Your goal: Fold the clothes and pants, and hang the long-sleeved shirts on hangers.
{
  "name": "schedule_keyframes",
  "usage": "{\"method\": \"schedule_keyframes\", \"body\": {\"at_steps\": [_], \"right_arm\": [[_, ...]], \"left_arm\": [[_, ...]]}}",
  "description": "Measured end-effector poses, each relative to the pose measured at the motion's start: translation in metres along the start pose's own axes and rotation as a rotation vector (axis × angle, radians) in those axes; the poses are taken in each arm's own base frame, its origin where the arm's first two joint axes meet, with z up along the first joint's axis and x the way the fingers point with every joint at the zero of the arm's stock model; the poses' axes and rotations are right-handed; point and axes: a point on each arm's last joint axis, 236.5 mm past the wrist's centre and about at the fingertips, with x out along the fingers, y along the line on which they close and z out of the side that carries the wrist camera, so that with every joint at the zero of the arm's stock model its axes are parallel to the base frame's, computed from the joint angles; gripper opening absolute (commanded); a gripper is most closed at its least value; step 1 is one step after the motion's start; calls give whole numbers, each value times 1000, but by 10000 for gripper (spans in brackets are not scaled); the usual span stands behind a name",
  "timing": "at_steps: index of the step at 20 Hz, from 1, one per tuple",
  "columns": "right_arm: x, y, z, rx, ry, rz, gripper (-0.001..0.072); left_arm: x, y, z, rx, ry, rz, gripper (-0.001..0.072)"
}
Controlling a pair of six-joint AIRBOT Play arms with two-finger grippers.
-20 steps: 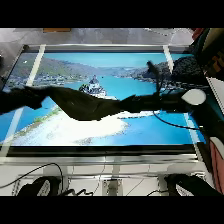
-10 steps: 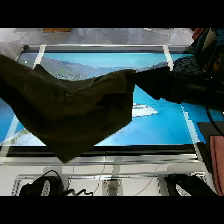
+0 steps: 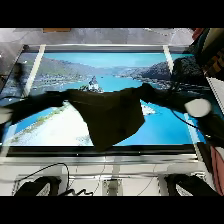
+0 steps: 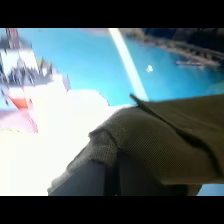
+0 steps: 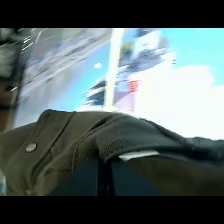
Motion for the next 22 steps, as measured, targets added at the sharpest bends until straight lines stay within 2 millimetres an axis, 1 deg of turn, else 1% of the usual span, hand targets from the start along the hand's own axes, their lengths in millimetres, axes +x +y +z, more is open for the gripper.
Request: {"method": "schedule_keyframes", "body": {"at_steps": [1,2,3,4,6,8,9,10,12,14,15,17,19,20,21,22], "right_arm": [[12,-22,4,25,-16,-43,37],[21,-44,7,51,-27,-86,37],[25,-63,11,73,-39,-120,37],[27,-82,16,95,-46,-157,38],[21,-113,25,120,-43,-217,37],[11,-139,18,95,33,-270,37],[4,-149,7,70,101,-293,37],[-3,-157,-8,44,186,-307,37],[-17,-164,-40,-11,354,-315,37],[-31,-165,-72,-53,508,-305,37],[-35,-165,-84,-70,561,-302,37],[-42,-172,-104,-105,642,-313,37],[-47,-179,-117,-123,689,-328,40],[-48,-182,-121,-128,701,-332,66],[-49,-184,-124,-132,709,-335,198],[-49,-186,-125,-138,711,-340,414]], "left_arm": [[24,0,-12,-42,34,-11,24],[43,-2,-26,-73,73,-20,25],[58,-6,-40,-88,113,-31,24],[69,-12,-51,-100,145,-45,24],[79,-23,-74,-119,221,-73,25],[80,-29,-99,-138,320,-88,25],[77,-30,-114,-151,382,-86,25],[73,-30,-128,-159,444,-80,25],[62,-31,-157,-179,572,-64,25],[54,-34,-175,-186,653,-53,26],[52,-35,-182,-184,682,-51,26],[49,-38,-197,-184,744,-47,26],[46,-39,-212,-177,807,-43,30],[45,-37,-219,-171,834,-33,70],[45,-36,-223,-171,852,-27,199],[44,-35,-227,-172,868,-24,479]]}}
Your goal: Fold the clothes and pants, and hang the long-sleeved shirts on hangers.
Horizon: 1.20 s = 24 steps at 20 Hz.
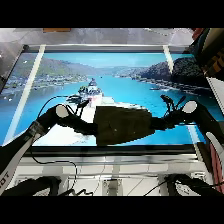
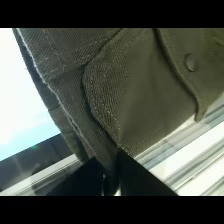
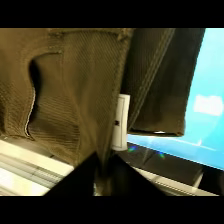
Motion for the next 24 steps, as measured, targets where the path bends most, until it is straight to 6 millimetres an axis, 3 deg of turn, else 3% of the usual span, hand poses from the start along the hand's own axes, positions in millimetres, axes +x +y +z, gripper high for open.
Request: {"method": "schedule_keyframes", "body": {"at_steps": [1,5,8,11,14,15,17,20,24], "right_arm": [[1,-2,2,-2,-9,-6,600],[-4,-14,21,-41,-84,-67,619],[-24,-43,51,-87,-172,-200,617],[-50,-87,77,-11,-235,-294,607],[-43,-118,71,113,-166,-220,592],[-32,-116,64,136,-116,-142,595],[-12,-99,50,154,-24,37,690],[8,-73,45,150,40,216,693],[26,-47,51,103,53,286,692]], "left_arm": [[2,1,-2,-2,12,0,720],[5,0,-3,-10,23,-5,708],[-2,5,10,-15,-15,3,707],[-27,13,41,-24,-108,12,707],[-65,18,78,-27,-223,14,708],[-76,18,87,-27,-255,16,707],[-93,20,100,-27,-301,19,707],[-105,22,109,-28,-335,22,707],[-111,23,113,-28,-350,23,707]]}}
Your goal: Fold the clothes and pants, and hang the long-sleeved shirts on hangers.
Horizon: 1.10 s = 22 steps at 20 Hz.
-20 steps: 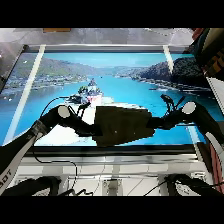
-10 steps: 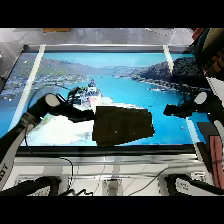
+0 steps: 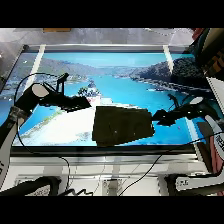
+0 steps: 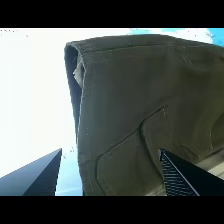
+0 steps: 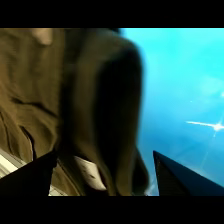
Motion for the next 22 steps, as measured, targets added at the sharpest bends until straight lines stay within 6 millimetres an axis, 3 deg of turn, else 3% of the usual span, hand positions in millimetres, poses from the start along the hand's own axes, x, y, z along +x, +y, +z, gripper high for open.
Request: {"method": "schedule_keyframes", "body": {"at_steps": [5,10,12,16,22], "right_arm": [[10,13,11,-62,-10,-13,692],[7,-17,15,-35,-8,-160,690],[10,-20,14,-17,6,-166,673],[28,-4,9,24,49,-85,548],[54,21,5,8,88,-39,557]], "left_arm": [[-1,0,2,0,-6,1,707],[-1,0,2,0,-7,1,707],[-1,0,2,0,-7,1,707],[-1,0,2,0,-7,1,707],[-1,0,2,0,-7,1,707]]}}
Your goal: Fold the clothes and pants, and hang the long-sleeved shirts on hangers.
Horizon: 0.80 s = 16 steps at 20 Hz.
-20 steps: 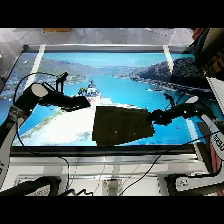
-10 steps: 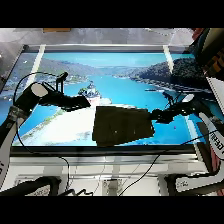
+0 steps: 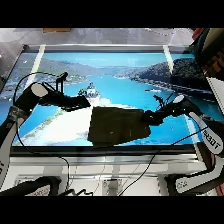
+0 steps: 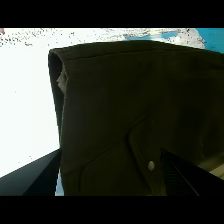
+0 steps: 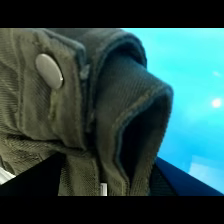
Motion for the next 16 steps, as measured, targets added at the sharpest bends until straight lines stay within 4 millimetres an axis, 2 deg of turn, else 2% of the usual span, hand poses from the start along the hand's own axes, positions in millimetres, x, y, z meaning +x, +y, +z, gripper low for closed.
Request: {"method": "schedule_keyframes", "body": {"at_steps": [4,7,12,16], "right_arm": [[-4,-8,16,-27,-50,-53,562],[-21,-26,23,-29,-69,-95,562],[-54,-54,15,56,-67,-48,562],[-53,-55,-1,131,-27,91,563]], "left_arm": [[0,0,0,0,0,0,707],[0,0,0,0,0,0,707],[0,0,0,0,0,0,707],[0,0,0,0,0,0,707]]}}
